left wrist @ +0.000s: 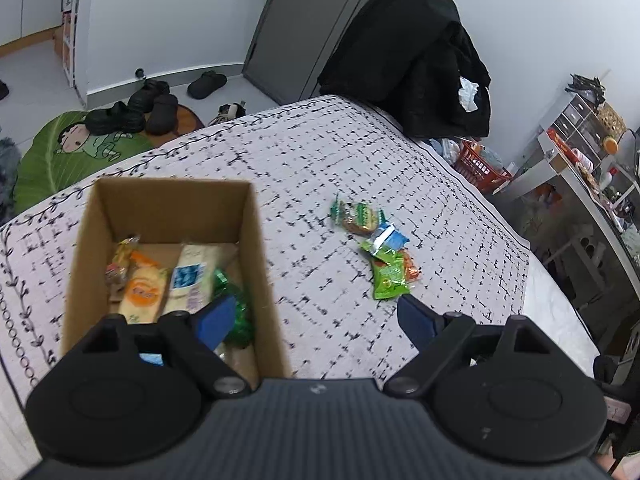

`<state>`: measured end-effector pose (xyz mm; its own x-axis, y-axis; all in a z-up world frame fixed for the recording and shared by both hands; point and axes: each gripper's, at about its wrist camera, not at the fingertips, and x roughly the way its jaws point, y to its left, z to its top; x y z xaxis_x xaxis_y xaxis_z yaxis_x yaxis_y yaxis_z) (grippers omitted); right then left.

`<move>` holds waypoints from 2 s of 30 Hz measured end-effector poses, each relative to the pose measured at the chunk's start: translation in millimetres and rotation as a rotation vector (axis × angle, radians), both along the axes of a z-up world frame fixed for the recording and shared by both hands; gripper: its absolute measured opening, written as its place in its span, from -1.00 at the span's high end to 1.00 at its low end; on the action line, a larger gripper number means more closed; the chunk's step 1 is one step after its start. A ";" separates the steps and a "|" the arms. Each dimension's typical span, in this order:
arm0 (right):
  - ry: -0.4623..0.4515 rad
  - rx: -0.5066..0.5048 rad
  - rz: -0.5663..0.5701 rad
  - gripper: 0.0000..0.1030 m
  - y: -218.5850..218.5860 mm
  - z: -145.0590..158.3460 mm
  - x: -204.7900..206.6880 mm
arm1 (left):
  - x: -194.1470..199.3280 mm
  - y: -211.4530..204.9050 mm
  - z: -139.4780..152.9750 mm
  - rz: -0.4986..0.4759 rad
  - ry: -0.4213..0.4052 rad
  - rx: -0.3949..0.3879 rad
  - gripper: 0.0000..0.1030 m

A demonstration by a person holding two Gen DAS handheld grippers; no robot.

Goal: Organize snacks
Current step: 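Move left tool to the green red-printed packet while right tool approaches the orange packet, then close left tool on the green packet while right tool grips the orange packet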

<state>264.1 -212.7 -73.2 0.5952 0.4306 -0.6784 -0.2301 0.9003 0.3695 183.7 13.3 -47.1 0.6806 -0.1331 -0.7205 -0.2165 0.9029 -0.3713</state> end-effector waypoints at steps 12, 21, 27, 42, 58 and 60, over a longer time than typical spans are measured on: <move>-0.008 0.022 -0.010 -0.20 -32.4 -12.9 41.1 | 44.7 -41.2 -7.1 -0.038 -0.002 0.022 -0.69; 0.032 0.057 -0.028 0.07 -51.6 -31.2 77.1 | 80.4 -68.0 -29.6 -0.054 0.019 0.004 -0.61; 0.054 0.065 -0.025 0.13 -54.6 -49.8 100.1 | 109.7 -80.1 -55.1 -0.072 0.061 -0.020 -0.40; 0.068 0.116 -0.073 0.20 -62.7 -80.9 122.9 | 163.4 -94.7 -107.6 -0.071 0.154 -0.073 -0.04; 0.023 0.063 0.018 0.25 -37.3 -83.0 137.1 | 156.9 -88.6 -118.6 -0.019 0.196 0.002 0.38; 0.013 0.049 0.042 0.25 -30.1 -82.1 136.5 | 152.3 -83.9 -117.4 -0.008 0.200 -0.006 0.38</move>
<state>400.6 -242.8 -155.3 0.5677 0.4880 -0.6630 -0.2620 0.8706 0.4164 336.0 -70.6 -164.5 0.5225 -0.1427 -0.8406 -0.2796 0.9027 -0.3270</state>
